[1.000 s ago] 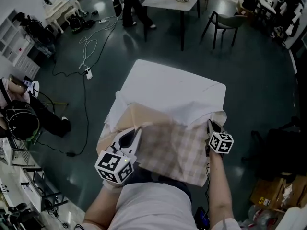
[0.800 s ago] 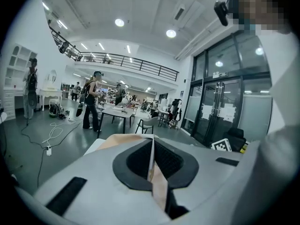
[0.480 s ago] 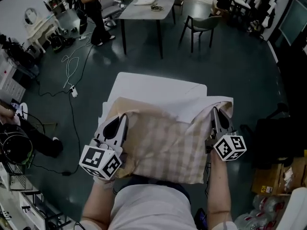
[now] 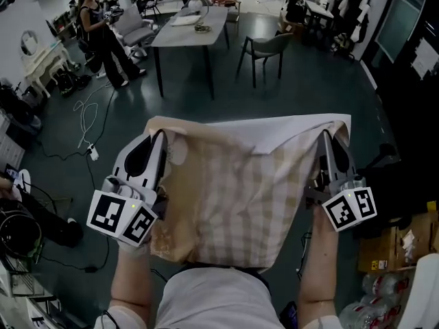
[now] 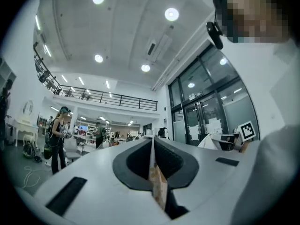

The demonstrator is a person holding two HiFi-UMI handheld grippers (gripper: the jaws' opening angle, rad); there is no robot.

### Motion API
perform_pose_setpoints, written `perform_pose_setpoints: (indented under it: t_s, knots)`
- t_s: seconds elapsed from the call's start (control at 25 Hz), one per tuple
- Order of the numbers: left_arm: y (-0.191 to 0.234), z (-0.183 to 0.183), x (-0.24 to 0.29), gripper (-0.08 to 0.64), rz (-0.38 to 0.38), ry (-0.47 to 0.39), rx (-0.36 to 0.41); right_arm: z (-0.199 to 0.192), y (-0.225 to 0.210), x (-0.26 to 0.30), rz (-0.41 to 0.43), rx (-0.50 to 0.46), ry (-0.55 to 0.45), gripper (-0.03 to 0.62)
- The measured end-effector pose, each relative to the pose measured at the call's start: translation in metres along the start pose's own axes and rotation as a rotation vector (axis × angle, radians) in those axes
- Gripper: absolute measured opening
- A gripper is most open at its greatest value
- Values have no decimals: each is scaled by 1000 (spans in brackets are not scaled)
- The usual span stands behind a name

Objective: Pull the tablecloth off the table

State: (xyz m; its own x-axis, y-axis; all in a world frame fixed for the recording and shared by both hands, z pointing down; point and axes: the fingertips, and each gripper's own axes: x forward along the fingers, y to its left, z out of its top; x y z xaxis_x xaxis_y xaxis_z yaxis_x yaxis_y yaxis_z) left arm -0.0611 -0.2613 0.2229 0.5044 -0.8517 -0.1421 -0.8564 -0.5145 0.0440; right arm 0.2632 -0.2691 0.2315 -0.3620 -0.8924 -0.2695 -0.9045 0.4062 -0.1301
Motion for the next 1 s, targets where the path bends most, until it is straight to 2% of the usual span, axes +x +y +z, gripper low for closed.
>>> perform_pose_setpoints:
  t_s: [0.2, 0.36, 0.6, 0.84, 1.0]
  knots:
    - [-7, 65, 21, 10, -21, -125, 71, 73, 5, 5, 8, -58, -119, 25]
    - [-25, 99, 30, 11, -35, -188, 110, 117, 25, 10, 39, -140, -171, 25]
    - [-52, 124, 34, 11, -49, -248, 134, 152, 46, 3, 70, -188, -228, 25]
    - [-74, 156, 13, 11, -4, -321, 146, 199, 63, -30, 109, -187, -303, 25]
    - [-94, 152, -2, 11, -29, -310, 159, 198, 75, -49, 125, -177, -301, 25]
